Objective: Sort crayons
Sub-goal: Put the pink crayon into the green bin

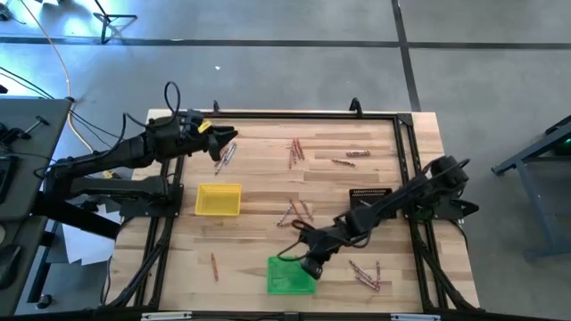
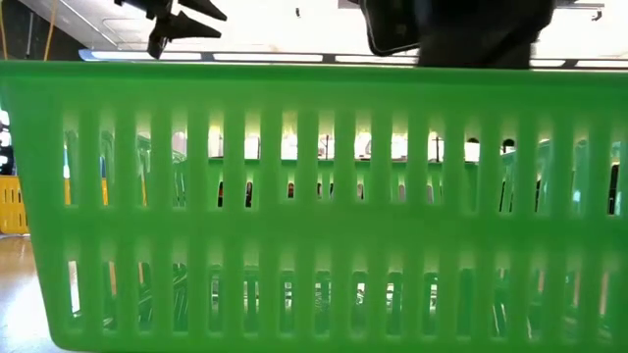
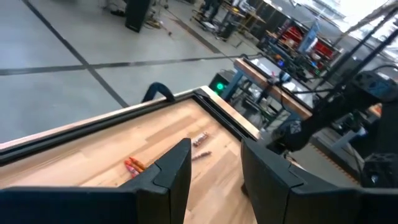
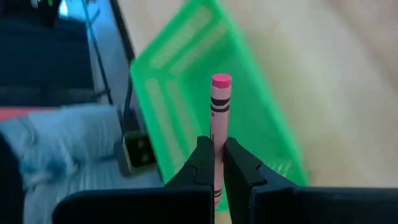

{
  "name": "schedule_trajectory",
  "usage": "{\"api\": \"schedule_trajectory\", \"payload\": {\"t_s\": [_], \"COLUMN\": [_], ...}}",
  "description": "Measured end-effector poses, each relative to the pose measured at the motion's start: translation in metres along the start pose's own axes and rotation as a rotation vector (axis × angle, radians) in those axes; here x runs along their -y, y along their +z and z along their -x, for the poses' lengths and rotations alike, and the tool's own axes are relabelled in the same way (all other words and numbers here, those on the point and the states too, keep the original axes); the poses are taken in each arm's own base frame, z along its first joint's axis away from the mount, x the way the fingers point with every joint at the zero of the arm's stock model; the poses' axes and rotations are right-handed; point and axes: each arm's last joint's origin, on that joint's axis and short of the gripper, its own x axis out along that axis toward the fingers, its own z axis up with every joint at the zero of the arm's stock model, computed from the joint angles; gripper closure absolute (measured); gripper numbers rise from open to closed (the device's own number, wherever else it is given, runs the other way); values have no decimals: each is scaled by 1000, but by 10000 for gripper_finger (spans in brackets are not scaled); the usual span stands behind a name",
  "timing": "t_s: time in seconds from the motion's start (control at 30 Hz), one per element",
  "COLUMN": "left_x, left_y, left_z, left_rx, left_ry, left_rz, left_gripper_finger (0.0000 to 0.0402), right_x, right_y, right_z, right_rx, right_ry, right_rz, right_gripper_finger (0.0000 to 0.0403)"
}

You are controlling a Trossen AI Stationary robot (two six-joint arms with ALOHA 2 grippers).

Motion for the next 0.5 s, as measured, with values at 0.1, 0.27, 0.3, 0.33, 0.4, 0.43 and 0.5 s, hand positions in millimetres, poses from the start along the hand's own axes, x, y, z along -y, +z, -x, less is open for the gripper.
{"api": "schedule_trajectory", "payload": {"t_s": [0.1,0.27,0.3,0.33,0.4,0.43,0.5], "left_x": [3,8,8,9,11,11,13], "left_y": [-2,-5,-5,-6,-7,-7,-8], "left_z": [1,2,2,2,3,3,3], "left_rx": [-5,-22,-26,-28,-33,-36,-41], "left_ry": [-10,-39,-45,-50,-59,-63,-73], "left_rz": [10,5,4,3,-5,-14,-28], "left_gripper_finger": [275,275,275,275,275,275,275], "right_x": [-1,-5,-5,-6,-7,-8,-8], "right_y": [-5,-6,-5,-4,-2,-1,1], "right_z": [-4,-6,-6,-5,-5,-5,-5], "right_rx": [-43,-8,8,21,46,65,95], "right_ry": [19,30,32,36,49,51,52], "right_rz": [8,20,21,22,23,24,24], "right_gripper_finger": [399,362,351,341,322,314,304]}}
